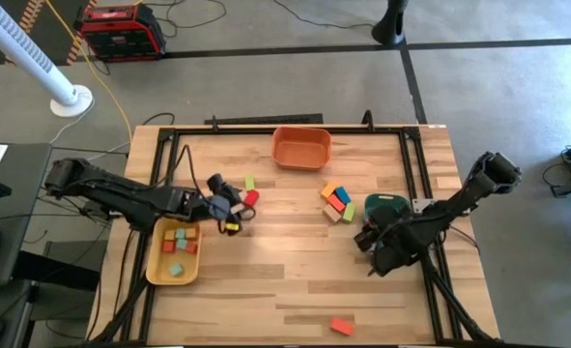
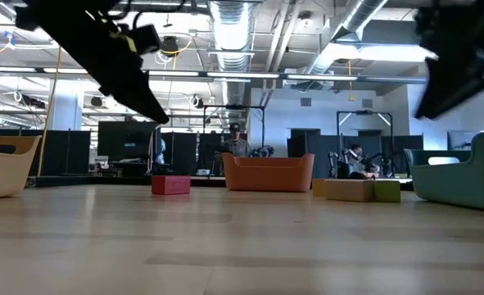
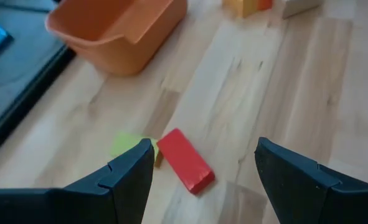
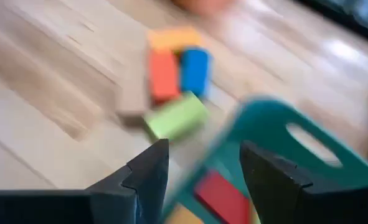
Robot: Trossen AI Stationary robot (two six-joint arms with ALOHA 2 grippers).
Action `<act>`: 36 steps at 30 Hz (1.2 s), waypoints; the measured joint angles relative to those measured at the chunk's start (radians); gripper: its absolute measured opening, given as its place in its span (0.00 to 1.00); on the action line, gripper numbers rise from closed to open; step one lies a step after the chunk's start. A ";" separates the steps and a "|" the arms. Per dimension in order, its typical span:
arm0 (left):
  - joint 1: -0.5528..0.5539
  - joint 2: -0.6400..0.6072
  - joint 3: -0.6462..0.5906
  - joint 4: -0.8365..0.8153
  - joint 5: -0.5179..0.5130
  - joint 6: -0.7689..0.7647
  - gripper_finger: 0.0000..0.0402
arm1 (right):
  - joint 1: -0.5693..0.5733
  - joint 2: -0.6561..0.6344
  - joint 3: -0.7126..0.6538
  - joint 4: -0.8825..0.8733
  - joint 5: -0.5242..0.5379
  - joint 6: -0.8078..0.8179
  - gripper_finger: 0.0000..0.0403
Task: Sort blocks by size
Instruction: Put the medium light green block into the green bin
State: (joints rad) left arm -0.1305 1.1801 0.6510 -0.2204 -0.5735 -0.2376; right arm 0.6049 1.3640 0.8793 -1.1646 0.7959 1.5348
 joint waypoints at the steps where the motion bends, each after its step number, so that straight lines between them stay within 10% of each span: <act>1: 0.013 0.000 0.000 -0.004 0.015 -0.006 0.67 | -0.018 0.000 0.008 0.055 0.028 -0.075 0.56; 10: -0.039 0.000 -0.107 0.061 0.048 -0.060 0.67 | -0.329 0.027 0.019 0.877 -0.128 -1.024 0.56; 19: -0.260 -0.012 -0.152 0.200 0.046 -0.014 0.67 | -0.674 0.190 0.021 1.336 -0.663 -1.304 0.56; 36: -0.396 -0.012 -0.153 0.070 -0.009 -0.060 0.67 | -0.842 0.729 0.641 1.099 -0.824 -1.326 0.56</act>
State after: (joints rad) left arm -0.5270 1.1683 0.4984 -0.1502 -0.5823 -0.2972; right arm -0.2375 2.0927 1.5202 -0.0652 -0.0277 0.2091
